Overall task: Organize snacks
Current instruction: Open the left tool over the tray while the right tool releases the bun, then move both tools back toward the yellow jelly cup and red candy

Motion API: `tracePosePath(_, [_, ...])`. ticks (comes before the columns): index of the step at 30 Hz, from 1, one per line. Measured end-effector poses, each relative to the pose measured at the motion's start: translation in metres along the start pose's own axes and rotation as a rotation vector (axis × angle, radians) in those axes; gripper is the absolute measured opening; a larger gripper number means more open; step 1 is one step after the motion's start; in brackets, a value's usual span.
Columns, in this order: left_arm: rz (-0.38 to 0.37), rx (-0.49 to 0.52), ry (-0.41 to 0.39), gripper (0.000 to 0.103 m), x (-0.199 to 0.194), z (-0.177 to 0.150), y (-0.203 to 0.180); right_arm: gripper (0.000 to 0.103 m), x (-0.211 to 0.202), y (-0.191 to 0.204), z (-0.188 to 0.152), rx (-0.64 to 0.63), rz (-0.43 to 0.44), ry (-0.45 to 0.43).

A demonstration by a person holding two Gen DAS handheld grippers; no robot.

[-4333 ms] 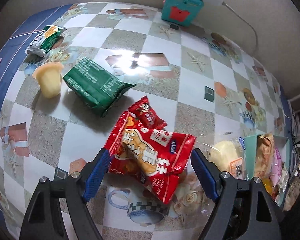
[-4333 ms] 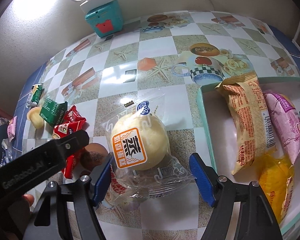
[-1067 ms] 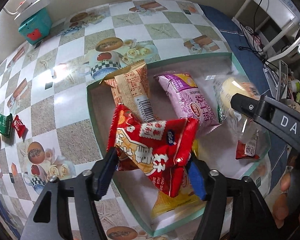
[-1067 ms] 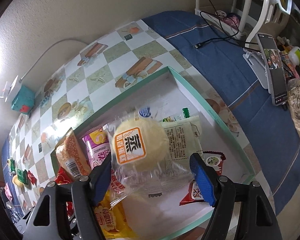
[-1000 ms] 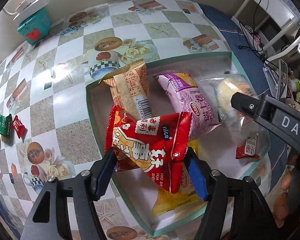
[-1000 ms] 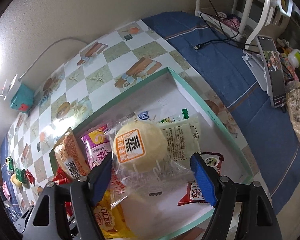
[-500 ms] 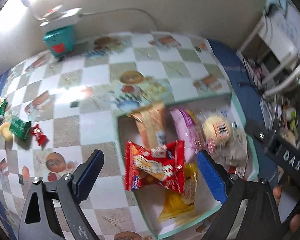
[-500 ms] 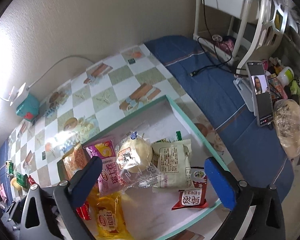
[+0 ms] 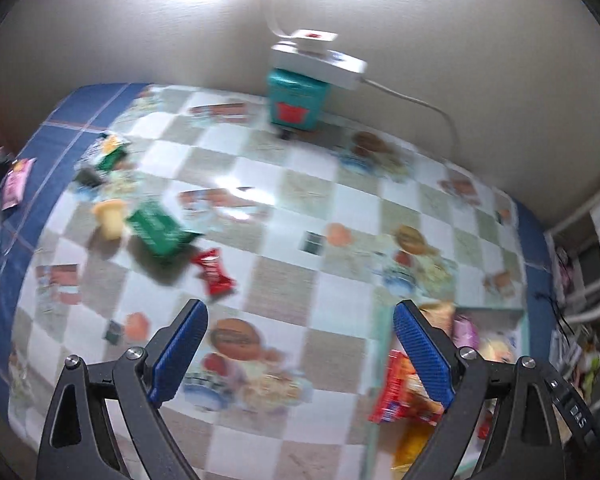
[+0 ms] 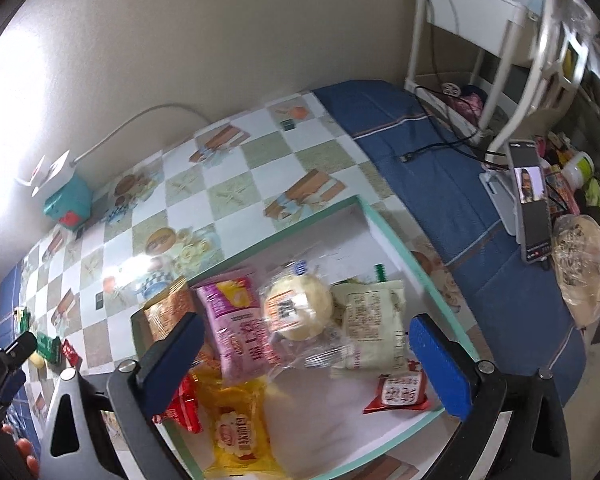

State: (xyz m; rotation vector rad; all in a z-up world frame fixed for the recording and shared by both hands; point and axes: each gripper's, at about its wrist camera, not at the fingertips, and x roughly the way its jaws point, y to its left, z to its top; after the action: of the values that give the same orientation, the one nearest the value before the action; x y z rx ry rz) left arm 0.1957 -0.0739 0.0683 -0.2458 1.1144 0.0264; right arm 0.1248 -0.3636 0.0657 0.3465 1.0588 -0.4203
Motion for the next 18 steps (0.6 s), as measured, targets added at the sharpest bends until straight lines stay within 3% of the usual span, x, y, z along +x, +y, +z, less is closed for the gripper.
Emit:
tracePosePath(9, [0.111, -0.096, -0.001, 0.094, 0.003, 0.008, 0.066, 0.103, 0.001, 0.059, -0.017, -0.117, 0.047, 0.014])
tracePosePath(18, [0.175, -0.153, -0.003, 0.094, -0.006, 0.013, 0.119, 0.103, 0.002, 0.119, -0.041, -0.224, 0.084, 0.027])
